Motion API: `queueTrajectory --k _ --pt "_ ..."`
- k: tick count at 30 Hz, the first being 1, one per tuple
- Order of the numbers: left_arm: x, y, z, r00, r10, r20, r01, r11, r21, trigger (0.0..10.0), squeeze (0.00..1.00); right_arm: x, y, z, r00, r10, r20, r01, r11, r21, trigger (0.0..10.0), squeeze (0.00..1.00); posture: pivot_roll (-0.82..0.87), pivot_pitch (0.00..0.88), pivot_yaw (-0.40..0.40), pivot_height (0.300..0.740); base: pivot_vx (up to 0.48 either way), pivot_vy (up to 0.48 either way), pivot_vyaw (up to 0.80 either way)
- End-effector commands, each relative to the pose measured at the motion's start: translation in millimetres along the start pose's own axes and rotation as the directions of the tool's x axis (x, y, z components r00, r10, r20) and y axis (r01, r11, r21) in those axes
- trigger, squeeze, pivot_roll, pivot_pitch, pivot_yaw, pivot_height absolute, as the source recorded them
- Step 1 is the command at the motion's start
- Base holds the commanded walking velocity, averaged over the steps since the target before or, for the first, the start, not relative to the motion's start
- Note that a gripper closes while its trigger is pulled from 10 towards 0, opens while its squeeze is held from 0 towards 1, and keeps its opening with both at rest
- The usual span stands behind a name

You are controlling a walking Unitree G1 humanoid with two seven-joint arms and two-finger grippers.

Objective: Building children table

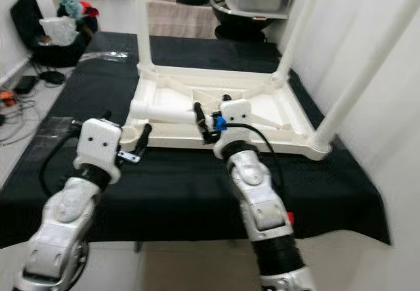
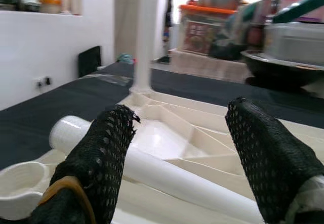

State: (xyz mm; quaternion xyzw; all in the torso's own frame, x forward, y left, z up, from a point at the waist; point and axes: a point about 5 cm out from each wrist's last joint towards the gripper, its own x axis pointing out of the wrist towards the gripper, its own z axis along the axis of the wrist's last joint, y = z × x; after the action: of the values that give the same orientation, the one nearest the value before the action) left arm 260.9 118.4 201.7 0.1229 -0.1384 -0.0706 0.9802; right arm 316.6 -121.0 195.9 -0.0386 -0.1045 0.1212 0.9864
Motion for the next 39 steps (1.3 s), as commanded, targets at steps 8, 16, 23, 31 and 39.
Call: queueTrajectory --k 8,16,23,31,39 --pt "-0.1 0.8 3.1 1.0 0.007 0.002 -0.007 1.0 0.015 10.0 0.0 6.1 -5.5 8.6 0.999 -0.027 0.024 0.027 1.0 0.009 10.0 0.0 0.05 0.024 -0.086 0.74 0.329 0.0 0.0" --pt "-0.5 -1.1 -0.9 0.999 -0.018 -0.027 0.019 1.0 0.004 10.0 0.0 9.3 -9.6 10.5 0.999 -0.038 0.03 0.038 0.999 0.007 10.0 0.0 0.05 0.025 -0.086 0.74 0.324 0.0 0.0" --pt "7.3 4.0 1.8 0.989 -0.139 -0.041 0.14 0.989 0.035 10.0 0.0 9.6 -7.9 10.6 0.998 -0.045 0.036 0.044 0.999 0.02 10.0 0.0 0.06 0.028 -0.084 0.74 0.0 0.0 0.0" --pt "19.0 26.5 0.6 0.965 -0.245 -0.097 0.257 0.956 0.139 10.0 0.0 9.9 -6.7 10.5 0.998 -0.05 0.038 0.049 0.998 0.031 10.0 0.0 0.06 0.035 -0.072 0.74 0.0 0.0 0.0" --pt "31.9 47.7 -1.0 0.913 -0.352 -0.207 0.391 0.901 0.191 10.0 0.0 8.0 -5.2 10.0 0.999 -0.043 0.032 0.042 0.998 0.045 10.0 0.0 0.07 0.046 -0.064 0.74 0.0 0.0 0.0"
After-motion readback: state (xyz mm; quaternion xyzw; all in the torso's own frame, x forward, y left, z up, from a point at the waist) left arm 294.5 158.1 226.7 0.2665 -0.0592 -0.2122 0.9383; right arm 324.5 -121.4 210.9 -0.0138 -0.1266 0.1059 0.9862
